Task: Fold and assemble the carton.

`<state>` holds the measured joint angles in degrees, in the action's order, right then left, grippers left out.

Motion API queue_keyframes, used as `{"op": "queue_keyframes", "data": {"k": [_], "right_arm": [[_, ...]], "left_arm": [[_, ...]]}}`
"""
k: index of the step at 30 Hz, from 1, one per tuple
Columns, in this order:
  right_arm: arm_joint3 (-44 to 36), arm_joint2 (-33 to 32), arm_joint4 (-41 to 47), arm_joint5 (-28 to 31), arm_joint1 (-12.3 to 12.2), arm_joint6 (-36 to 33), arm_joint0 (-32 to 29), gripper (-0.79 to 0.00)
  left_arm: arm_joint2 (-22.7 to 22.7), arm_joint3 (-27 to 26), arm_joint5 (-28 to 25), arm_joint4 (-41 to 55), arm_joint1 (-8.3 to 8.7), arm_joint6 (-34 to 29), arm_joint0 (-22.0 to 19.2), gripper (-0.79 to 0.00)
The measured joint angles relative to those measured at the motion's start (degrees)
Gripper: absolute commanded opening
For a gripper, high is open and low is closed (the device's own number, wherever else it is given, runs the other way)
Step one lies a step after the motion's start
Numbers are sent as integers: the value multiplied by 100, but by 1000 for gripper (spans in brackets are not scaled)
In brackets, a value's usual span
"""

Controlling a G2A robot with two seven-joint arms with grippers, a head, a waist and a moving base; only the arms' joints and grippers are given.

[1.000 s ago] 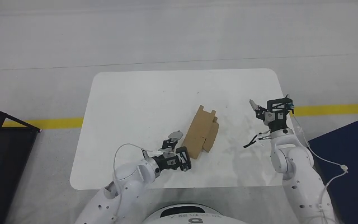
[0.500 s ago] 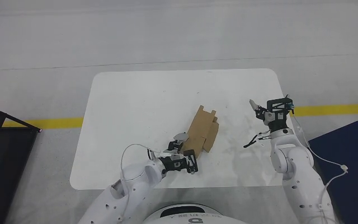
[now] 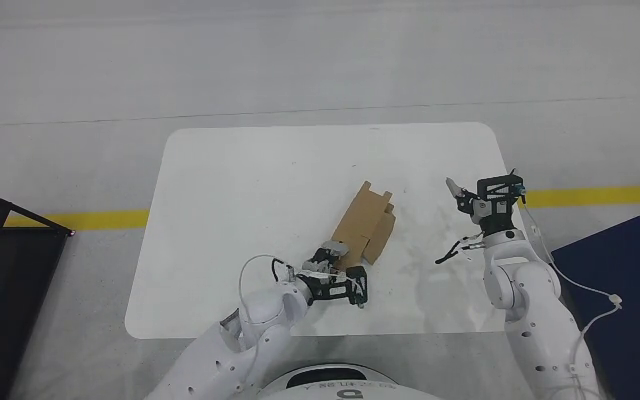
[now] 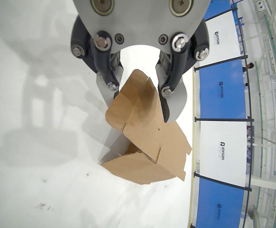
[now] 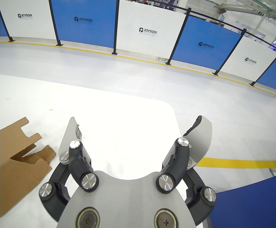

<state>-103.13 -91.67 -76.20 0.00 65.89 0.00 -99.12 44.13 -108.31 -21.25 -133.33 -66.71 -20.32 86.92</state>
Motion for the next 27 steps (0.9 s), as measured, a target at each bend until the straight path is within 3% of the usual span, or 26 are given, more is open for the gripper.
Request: {"op": "queue_keyframes", "data": {"k": [5,7,10,12,16,17,18,20,24,25,27], "right_arm": [[0,0,0,0,0,0,0,0],[0,0,0,0,0,0,0,0],[0,0,0,0,0,0,0,0],[0,0,0,0,0,0,0,0],[0,0,0,0,0,0,0,0],[0,0,0,0,0,0,0,0],[0,0,0,0,0,0,0,0],[0,0,0,0,0,0,0,0],[0,0,0,0,0,0,0,0],[0,0,0,0,0,0,0,0],[0,0,0,0,0,0,0,0]], "left_arm": [[-176,67,71,-510,-43,-241,-100,-397],[-258,101,131,-744,-67,-339,-139,-222],[-349,179,198,-1026,-105,-478,-221,-237],[-398,234,262,-1153,-134,-540,-264,-172],[-481,313,357,-1443,-173,-566,-334,-160],[-501,326,357,-1477,-180,-540,-342,-191],[-521,352,341,-1518,-190,-514,-362,-296],[-555,400,299,-1603,-207,-481,-395,-320],[-598,495,240,-1648,-258,-447,-479,-665],[-604,518,236,-1656,-269,-445,-499,-785],[-612,571,231,-1682,-294,-443,-546,-785]]}}
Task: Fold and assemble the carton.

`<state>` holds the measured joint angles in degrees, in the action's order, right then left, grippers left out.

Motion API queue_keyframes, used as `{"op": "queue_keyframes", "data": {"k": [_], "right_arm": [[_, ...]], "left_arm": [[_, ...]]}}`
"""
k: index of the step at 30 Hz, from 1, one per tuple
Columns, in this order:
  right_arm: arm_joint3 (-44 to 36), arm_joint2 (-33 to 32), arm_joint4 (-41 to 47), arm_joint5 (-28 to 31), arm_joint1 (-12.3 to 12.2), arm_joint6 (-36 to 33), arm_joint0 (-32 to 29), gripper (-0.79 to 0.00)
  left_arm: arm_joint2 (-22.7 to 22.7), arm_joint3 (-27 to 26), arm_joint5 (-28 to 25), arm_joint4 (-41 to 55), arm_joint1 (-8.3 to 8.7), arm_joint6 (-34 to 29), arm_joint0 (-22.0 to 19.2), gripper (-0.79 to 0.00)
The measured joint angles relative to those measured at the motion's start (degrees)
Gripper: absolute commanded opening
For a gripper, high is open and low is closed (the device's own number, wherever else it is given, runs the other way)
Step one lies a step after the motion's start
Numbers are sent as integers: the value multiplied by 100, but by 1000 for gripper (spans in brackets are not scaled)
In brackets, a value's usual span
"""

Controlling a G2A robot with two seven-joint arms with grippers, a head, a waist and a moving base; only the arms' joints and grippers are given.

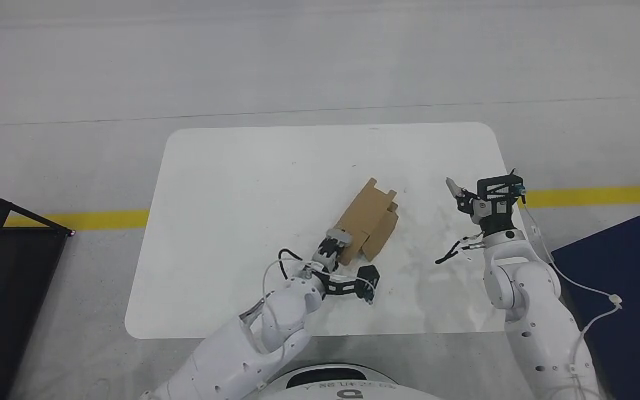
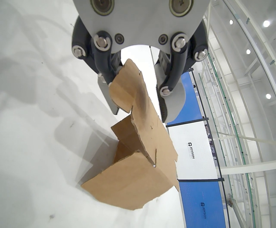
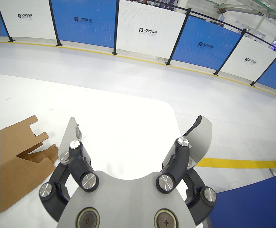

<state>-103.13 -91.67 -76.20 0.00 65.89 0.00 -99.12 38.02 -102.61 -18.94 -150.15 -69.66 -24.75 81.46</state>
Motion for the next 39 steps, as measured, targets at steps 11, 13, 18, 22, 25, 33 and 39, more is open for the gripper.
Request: {"op": "queue_keyframes", "data": {"k": [11,13,18,22,25,33,39], "right_arm": [[0,0,0,0,0,0,0,0],[0,0,0,0,0,0,0,0],[0,0,0,0,0,0,0,0],[0,0,0,0,0,0,0,0],[0,0,0,0,0,0,0,0],[0,0,0,0,0,0,0,0],[0,0,0,0,0,0,0,0]], "left_arm": [[399,-197,367,422,5,611,86,-785],[606,-318,467,622,50,862,210,-785],[1272,-835,557,1249,217,1712,692,-785],[1868,-1366,400,1574,388,2484,1219,-785],[2369,-1670,202,2033,511,3249,1624,-785],[3671,-1969,-655,3388,762,5350,2343,-785],[4074,-1654,-1294,4276,839,6332,2285,-785]]}}
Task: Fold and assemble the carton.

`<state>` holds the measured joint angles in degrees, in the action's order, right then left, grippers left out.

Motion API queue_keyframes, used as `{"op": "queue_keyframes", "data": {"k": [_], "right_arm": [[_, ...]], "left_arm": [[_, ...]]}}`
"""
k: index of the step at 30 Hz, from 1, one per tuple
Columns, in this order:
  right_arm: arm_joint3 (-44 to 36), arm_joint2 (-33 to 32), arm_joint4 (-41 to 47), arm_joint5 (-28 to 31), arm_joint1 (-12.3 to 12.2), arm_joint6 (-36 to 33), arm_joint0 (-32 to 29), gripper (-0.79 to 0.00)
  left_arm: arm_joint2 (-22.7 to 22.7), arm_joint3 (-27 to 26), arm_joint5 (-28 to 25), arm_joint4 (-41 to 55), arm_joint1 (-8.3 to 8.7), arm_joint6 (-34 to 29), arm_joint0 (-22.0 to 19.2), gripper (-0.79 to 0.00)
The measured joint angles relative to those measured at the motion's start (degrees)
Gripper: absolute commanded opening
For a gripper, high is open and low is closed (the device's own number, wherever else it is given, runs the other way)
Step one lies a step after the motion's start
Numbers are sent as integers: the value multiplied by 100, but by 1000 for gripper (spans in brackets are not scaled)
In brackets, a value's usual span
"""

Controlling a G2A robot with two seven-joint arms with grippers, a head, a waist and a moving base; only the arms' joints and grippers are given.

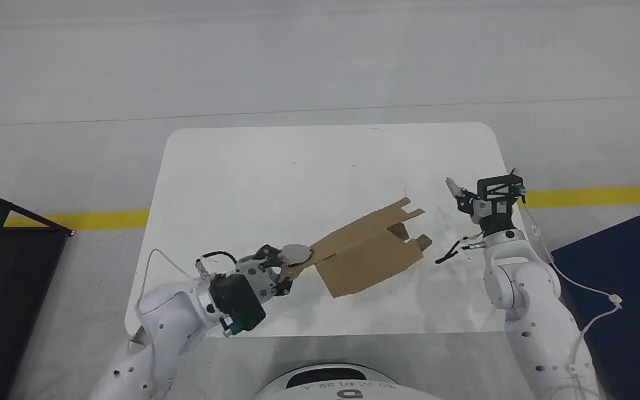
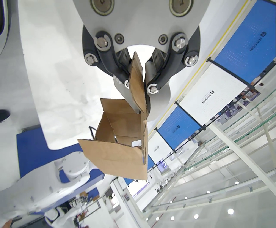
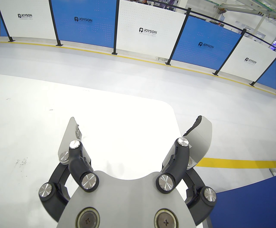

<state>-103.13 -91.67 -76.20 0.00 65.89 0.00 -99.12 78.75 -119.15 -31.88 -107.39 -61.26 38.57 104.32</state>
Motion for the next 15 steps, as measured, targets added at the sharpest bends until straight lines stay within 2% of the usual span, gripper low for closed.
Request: {"op": "queue_keyframes", "data": {"k": [6,15], "right_arm": [[0,0,0,0,0,0,0,0],[0,0,0,0,0,0,0,0]], "left_arm": [[-47,422,-570,655,28,555,-303,-785],[-158,815,-1296,1677,44,628,-608,-785]]}}
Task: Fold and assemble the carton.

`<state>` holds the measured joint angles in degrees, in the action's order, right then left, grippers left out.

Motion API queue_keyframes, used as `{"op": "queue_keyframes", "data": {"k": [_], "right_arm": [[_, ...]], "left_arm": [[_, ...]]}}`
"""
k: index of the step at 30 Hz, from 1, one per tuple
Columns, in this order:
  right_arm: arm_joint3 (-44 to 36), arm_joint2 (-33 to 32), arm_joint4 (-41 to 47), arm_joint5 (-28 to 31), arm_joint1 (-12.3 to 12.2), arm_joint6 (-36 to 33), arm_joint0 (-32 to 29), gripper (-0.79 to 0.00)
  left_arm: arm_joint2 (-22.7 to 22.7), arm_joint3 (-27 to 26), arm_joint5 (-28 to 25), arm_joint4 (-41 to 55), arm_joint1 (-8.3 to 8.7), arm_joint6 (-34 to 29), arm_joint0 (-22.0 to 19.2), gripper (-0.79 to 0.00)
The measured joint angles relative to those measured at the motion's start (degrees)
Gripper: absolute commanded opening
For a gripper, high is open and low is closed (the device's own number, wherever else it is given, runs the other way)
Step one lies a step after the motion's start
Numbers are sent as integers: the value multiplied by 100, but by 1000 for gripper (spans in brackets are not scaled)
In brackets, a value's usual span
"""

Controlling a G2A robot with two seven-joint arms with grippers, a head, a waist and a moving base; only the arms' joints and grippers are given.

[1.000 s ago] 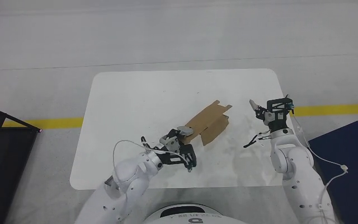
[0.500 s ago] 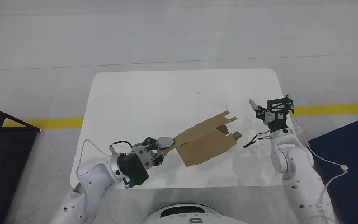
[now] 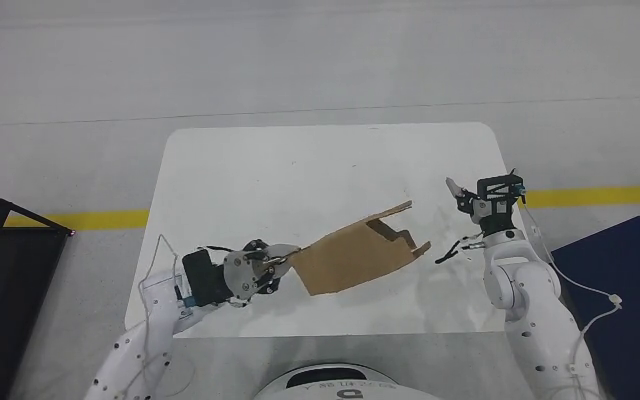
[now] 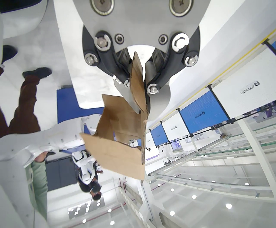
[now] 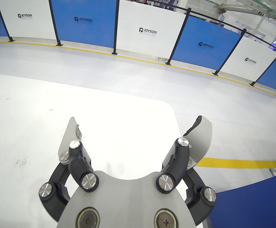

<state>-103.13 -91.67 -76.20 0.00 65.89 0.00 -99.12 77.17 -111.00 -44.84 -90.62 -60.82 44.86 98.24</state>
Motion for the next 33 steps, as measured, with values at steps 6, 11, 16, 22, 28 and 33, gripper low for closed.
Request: {"op": "queue_keyframes", "data": {"k": [6,11,16,22,28,33], "right_arm": [[0,0,0,0,0,0,0,0],[0,0,0,0,0,0,0,0],[0,0,0,0,0,0,0,0],[0,0,0,0,0,0,0,0],[0,0,0,0,0,0,0,0],[0,0,0,0,0,0,0,0]], "left_arm": [[-73,225,-352,863,-5,-523,-171,-785],[-154,352,-674,1552,-10,-753,-294,-785],[-183,404,-901,2025,-7,-992,-407,-785],[-193,377,-987,2214,-3,-1207,-472,-785],[-98,241,-696,1927,9,-1495,-476,-785],[-2,-119,-217,1138,31,-1656,-345,-785]]}}
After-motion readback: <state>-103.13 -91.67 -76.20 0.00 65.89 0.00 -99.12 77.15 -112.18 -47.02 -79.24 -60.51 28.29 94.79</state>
